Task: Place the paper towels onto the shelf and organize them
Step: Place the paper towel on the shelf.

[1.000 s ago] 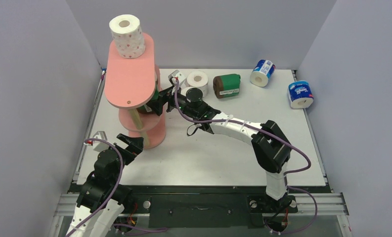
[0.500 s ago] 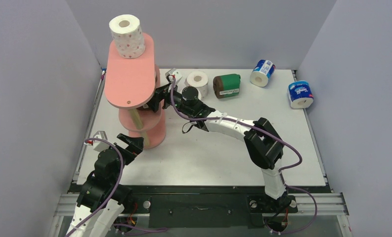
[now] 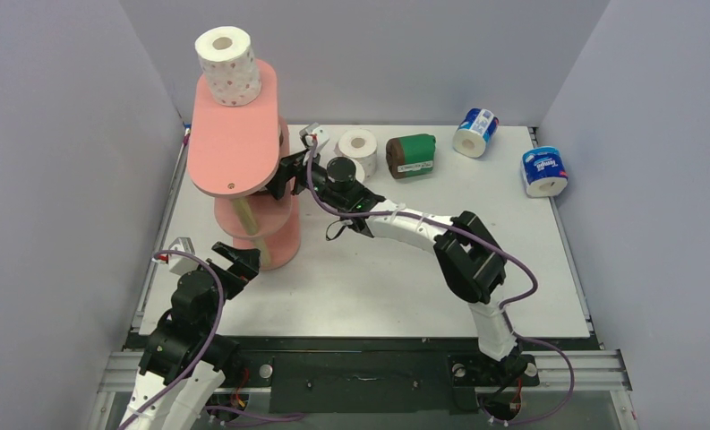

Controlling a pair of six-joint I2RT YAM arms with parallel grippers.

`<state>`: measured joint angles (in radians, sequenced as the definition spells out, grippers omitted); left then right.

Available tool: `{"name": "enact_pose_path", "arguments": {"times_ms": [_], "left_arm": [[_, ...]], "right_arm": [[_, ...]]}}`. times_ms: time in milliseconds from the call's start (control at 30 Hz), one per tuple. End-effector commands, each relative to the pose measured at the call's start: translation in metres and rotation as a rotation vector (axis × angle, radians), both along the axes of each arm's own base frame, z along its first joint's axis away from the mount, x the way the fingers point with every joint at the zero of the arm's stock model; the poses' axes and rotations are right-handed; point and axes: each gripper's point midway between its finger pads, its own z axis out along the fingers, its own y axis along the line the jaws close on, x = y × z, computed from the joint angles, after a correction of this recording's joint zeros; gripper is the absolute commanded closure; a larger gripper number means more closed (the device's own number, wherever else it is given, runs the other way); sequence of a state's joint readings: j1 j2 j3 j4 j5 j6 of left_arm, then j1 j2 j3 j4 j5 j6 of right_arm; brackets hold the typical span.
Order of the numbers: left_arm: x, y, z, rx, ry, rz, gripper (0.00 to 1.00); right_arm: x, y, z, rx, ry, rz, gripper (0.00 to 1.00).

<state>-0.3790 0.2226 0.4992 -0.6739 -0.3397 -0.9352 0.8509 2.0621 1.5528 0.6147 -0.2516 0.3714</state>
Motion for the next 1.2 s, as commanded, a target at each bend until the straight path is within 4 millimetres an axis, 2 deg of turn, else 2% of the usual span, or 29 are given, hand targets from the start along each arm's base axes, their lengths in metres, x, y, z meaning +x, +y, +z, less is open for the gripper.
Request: {"name": "enact_pose_path", "arguments": {"times_ms": [0, 800, 1033, 1167], "left_arm": [[0.004, 0.000, 0.012, 0.000, -0.035, 0.003, 0.04], [0.004, 0.000, 0.011, 0.000, -0.036, 0.002, 0.04], [0.004, 0.000, 0.012, 0.000, -0.038, 0.001, 0.04], [0.004, 0.000, 0.013, -0.002, -0.043, 0.001, 0.04]], "right_arm": [[0.015, -0.002, 0.022, 0.054, -0.036, -0.046, 0.19], [0.035, -0.002, 0.019, 0.075, -0.009, -0.086, 0.19], [0.030, -0.003, 0.023, 0.083, -0.010, -0.075, 0.18], [0.021, -0.006, 0.030, 0.096, -0.021, -0.059, 0.14]]}}
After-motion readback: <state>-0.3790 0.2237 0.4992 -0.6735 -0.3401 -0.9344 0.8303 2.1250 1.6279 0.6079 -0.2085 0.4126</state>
